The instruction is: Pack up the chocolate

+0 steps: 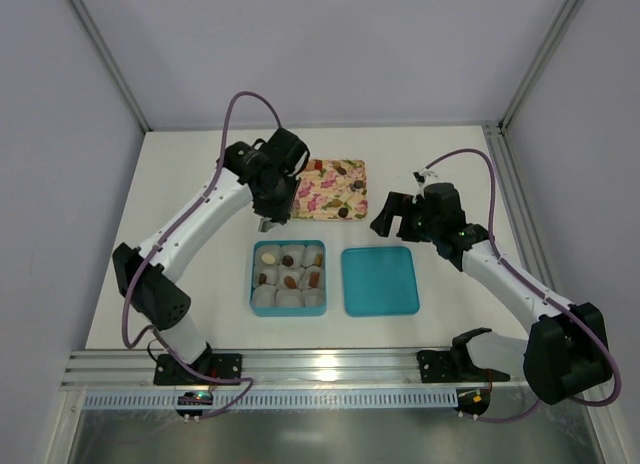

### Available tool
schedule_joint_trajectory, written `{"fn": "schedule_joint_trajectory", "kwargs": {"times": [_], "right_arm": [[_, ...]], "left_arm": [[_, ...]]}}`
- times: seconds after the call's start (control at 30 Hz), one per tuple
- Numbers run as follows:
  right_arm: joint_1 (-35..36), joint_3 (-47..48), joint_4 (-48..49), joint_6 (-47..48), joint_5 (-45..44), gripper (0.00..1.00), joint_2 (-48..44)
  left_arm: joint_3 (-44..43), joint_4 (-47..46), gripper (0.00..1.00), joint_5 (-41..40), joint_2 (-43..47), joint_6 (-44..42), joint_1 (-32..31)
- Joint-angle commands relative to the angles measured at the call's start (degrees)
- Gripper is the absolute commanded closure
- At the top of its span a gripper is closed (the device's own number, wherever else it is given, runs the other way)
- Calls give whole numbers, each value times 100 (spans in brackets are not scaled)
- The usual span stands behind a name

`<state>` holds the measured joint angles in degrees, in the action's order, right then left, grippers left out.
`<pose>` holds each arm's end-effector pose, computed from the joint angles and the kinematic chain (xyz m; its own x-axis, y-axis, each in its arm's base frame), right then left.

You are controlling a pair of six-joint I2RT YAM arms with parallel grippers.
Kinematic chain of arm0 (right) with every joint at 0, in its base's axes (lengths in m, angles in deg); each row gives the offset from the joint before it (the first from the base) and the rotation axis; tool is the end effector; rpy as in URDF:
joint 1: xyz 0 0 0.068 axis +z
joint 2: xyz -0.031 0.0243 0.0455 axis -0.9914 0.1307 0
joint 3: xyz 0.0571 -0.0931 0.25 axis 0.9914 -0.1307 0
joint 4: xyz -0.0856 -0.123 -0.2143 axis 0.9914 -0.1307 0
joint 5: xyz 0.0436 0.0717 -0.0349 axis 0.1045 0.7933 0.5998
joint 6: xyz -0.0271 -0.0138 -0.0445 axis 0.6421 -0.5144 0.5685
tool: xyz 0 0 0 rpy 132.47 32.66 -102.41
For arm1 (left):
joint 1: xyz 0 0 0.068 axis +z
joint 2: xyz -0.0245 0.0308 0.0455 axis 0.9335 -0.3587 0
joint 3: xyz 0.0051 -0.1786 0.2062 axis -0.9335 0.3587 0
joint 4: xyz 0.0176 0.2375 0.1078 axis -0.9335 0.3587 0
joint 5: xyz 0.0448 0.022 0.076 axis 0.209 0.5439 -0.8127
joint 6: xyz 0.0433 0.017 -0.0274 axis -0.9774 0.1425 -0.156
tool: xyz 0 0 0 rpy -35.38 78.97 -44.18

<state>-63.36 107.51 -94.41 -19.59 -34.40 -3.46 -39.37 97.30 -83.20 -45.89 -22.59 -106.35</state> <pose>0.2393 0.0899 0.2454 -0.7053 0.2020 -0.6795 -0.1726 0.8807 0.4410 0.2675 -0.1976 0.3552 -0.8757 0.2745 -0.3972 0.2925 0.9561 0.0158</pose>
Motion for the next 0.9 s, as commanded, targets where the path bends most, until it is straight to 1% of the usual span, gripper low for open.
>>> {"fn": "schedule_joint_trajectory", "kwargs": {"times": [0.0,0.27,0.4,0.63,0.87], "right_arm": [[20,70,280,-17,31,0,59],[20,105,386,-61,48,0,208],[20,123,403,-69,48,0,261],[20,97,430,-113,39,0,331],[11,9,482,-192,39,0,349]], "left_arm": [[223,88,73,91,529,103,27],[944,281,73,363,1346,261,27],[1304,369,73,469,1899,358,36],[1831,615,73,644,2594,472,19],[2376,668,73,785,3227,665,-25]]}}
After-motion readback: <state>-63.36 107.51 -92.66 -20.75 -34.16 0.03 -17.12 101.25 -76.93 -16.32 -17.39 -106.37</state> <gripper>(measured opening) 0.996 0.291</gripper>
